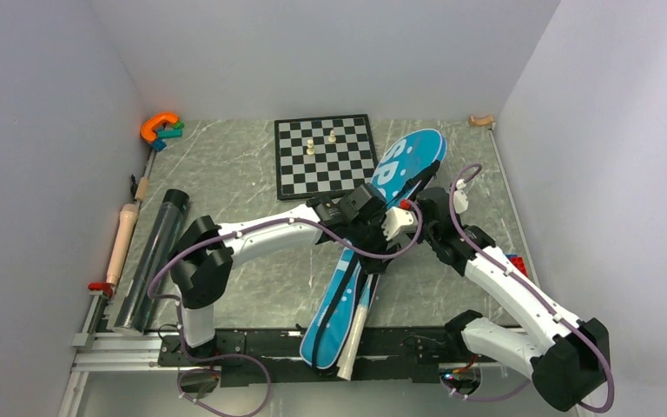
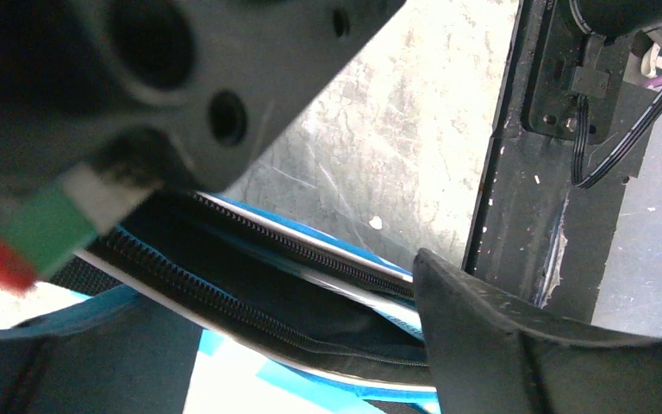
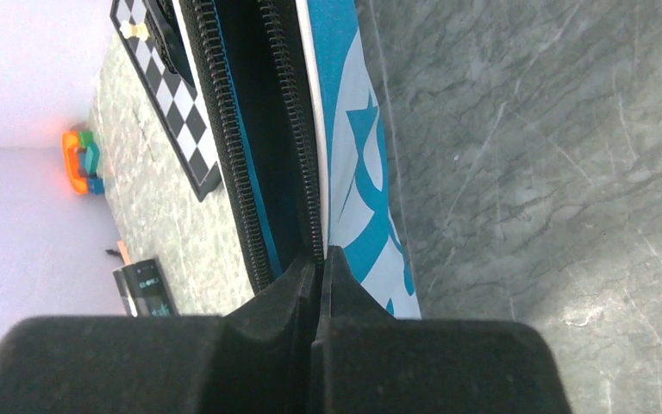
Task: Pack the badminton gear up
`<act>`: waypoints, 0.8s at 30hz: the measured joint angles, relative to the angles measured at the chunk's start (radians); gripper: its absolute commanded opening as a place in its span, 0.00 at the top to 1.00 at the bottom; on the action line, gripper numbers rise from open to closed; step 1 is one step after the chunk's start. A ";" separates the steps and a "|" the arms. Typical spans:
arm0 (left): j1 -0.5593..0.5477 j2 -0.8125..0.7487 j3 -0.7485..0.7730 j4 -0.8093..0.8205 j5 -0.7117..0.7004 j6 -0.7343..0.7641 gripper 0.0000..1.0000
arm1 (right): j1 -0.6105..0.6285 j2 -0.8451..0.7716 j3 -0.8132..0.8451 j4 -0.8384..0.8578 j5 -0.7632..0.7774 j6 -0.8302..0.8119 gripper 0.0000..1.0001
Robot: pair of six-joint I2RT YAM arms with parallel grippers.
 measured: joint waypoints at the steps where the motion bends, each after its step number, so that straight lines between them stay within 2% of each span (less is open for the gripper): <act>1: -0.001 -0.003 0.000 0.000 -0.009 -0.004 0.27 | 0.004 0.000 0.003 -0.004 0.010 0.006 1.00; 3: -0.003 -0.008 0.000 -0.001 -0.019 -0.009 0.22 | 0.011 -0.001 0.010 -0.017 0.032 0.015 1.00; 5: -0.004 -0.012 0.005 -0.016 -0.019 -0.014 0.09 | 0.021 -0.006 0.011 -0.023 0.053 0.023 1.00; 6: -0.005 -0.014 0.011 -0.029 -0.018 -0.016 0.06 | 0.028 -0.010 0.011 -0.024 0.065 0.026 1.00; 9: -0.004 -0.021 0.033 -0.065 -0.005 -0.052 0.01 | 0.042 -0.014 0.013 -0.024 0.078 0.032 1.00; 14: 0.039 -0.022 0.056 -0.055 0.060 -0.137 0.01 | 0.086 -0.014 0.028 -0.020 0.072 0.031 1.00; 18: 0.072 -0.022 0.056 -0.024 0.069 -0.163 0.15 | 0.101 -0.017 0.035 -0.017 0.066 0.034 1.00; 22: 0.062 -0.023 0.053 -0.003 0.021 -0.147 0.38 | 0.111 -0.021 0.035 -0.022 0.067 0.048 1.00; 24: 0.037 -0.029 0.047 0.006 -0.030 -0.119 0.55 | 0.110 -0.022 0.035 -0.040 0.076 0.053 1.00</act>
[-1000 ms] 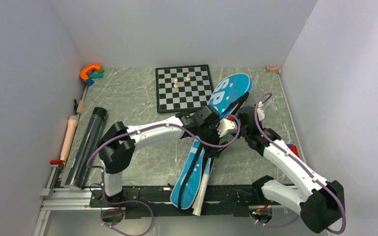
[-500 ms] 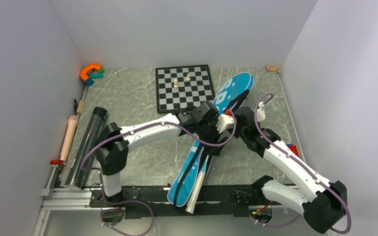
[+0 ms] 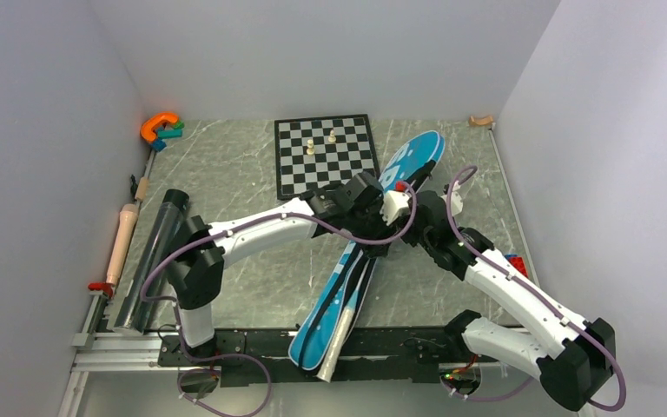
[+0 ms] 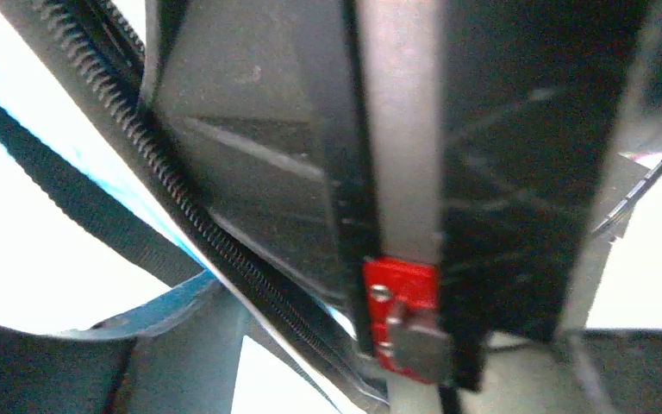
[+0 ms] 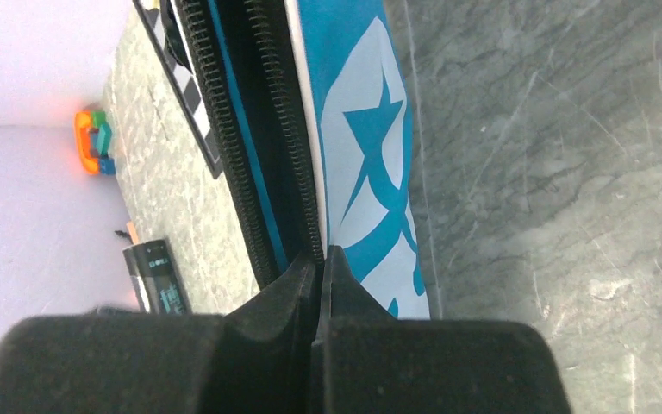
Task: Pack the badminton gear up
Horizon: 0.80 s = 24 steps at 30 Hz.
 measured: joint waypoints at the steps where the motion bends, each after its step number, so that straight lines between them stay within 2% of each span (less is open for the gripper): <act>1: -0.011 -0.004 -0.005 0.003 -0.023 0.016 0.64 | 0.000 0.000 0.000 -0.008 0.003 0.005 1.00; 3: -0.034 -0.014 -0.018 0.012 -0.080 0.047 0.82 | 0.000 0.000 0.000 -0.023 0.010 0.012 1.00; 5: -0.050 -0.024 -0.028 0.022 -0.122 0.067 0.99 | 0.000 0.000 0.000 -0.036 0.017 0.023 0.82; 8: -0.059 -0.040 -0.050 0.019 -0.178 0.064 1.00 | -0.001 -0.012 0.000 -0.065 0.014 0.028 0.58; 11: -0.048 -0.052 -0.074 0.018 -0.205 0.068 1.00 | -0.018 -0.028 0.014 -0.079 -0.002 0.010 0.45; 15: -0.026 -0.071 -0.092 0.014 -0.209 0.067 1.00 | -0.094 -0.080 0.033 -0.105 -0.056 -0.050 0.38; 19: 0.001 -0.080 -0.093 -0.008 -0.192 0.066 1.00 | -0.204 -0.186 0.051 -0.116 -0.112 -0.125 0.36; 24: 0.027 -0.080 -0.094 -0.070 -0.159 0.089 1.00 | -0.354 -0.225 0.144 -0.100 -0.198 -0.262 0.40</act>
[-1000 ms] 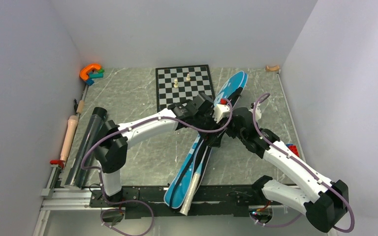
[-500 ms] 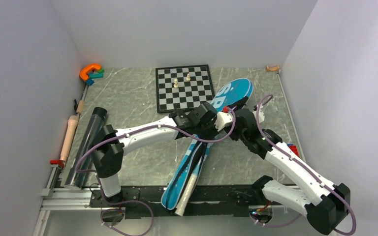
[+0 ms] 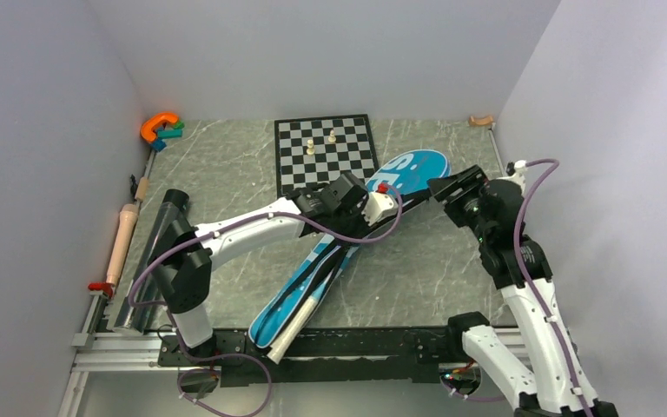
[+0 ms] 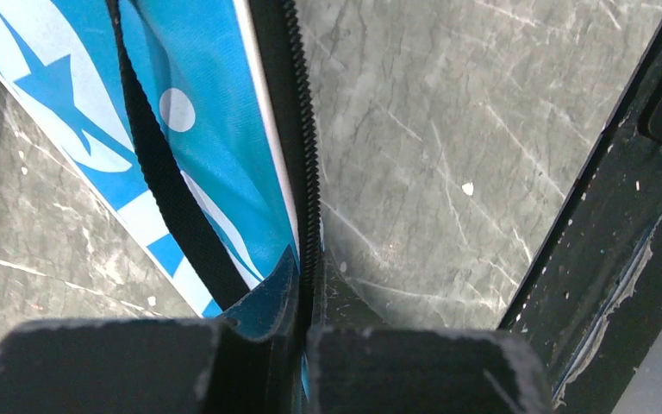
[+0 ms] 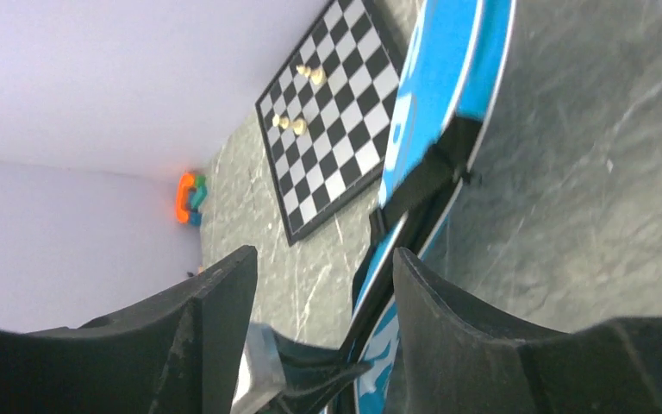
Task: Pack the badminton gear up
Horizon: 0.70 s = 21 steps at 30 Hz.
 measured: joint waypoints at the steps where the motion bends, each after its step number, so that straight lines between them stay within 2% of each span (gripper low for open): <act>1: 0.005 0.000 0.000 -0.008 0.008 0.003 1.00 | -0.040 0.011 0.017 0.008 -0.034 -0.032 0.42; 5: 0.035 -0.006 0.000 -0.035 0.044 0.012 1.00 | -0.208 0.102 0.069 0.049 -0.235 -0.143 0.50; 9: 0.076 -0.026 0.000 -0.054 0.090 0.019 1.00 | -0.312 0.175 0.059 0.071 -0.403 -0.221 0.46; 14: 0.139 -0.034 0.024 -0.084 0.158 0.020 1.00 | -0.339 0.139 0.000 0.092 -0.533 -0.272 0.41; 21: 0.181 -0.045 0.062 -0.130 0.243 0.039 1.00 | -0.349 0.148 -0.090 0.246 -0.731 -0.282 0.41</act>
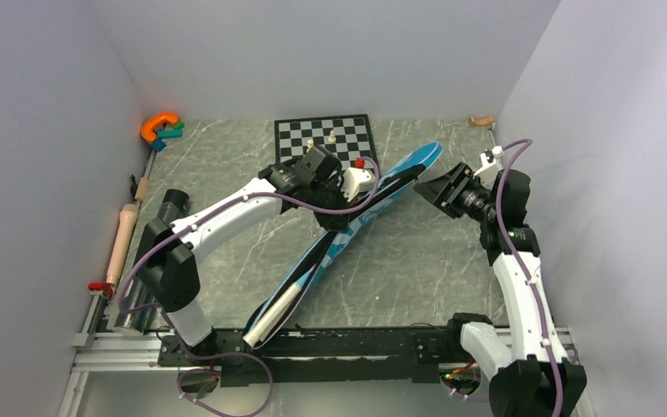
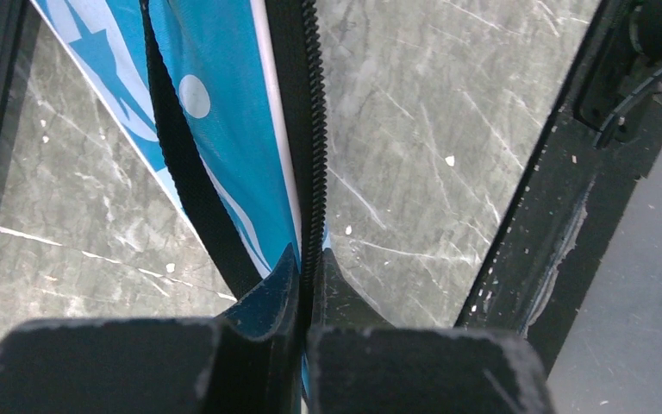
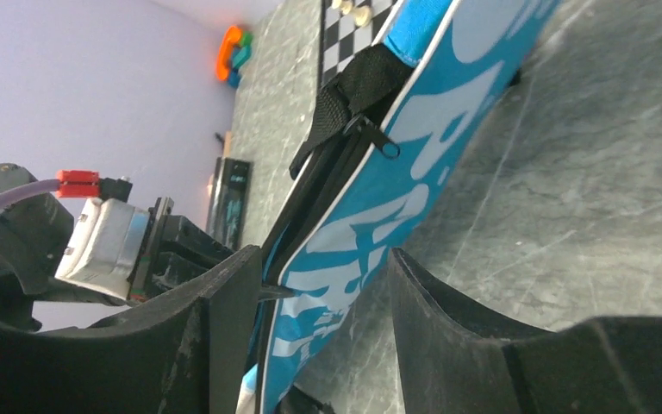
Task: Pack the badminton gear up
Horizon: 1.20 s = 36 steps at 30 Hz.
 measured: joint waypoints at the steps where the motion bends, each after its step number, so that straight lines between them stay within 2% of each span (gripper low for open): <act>1: 0.000 -0.004 0.002 -0.008 0.013 0.006 1.00 | -0.002 0.015 -0.011 0.028 -0.026 0.002 0.42; 8: 0.000 -0.039 0.013 -0.068 0.070 0.033 1.00 | -0.015 0.076 -0.053 0.156 -0.110 0.042 0.47; 12: 0.000 -0.047 0.013 -0.084 0.084 0.050 1.00 | -0.016 0.082 -0.053 0.204 -0.131 0.060 0.53; 16: 0.001 -0.047 0.013 -0.087 0.085 0.058 1.00 | -0.016 0.092 -0.055 0.229 -0.137 0.077 0.65; 21: 0.001 -0.047 0.013 -0.095 0.085 0.064 1.00 | -0.017 0.092 -0.060 0.249 -0.148 0.091 0.75; 27: 0.001 -0.048 0.013 -0.097 0.085 0.068 1.00 | -0.019 0.076 -0.082 0.257 -0.154 0.101 1.00; 36: 0.000 -0.048 0.013 -0.104 0.084 0.068 1.00 | -0.019 0.049 -0.104 0.266 -0.161 0.128 1.00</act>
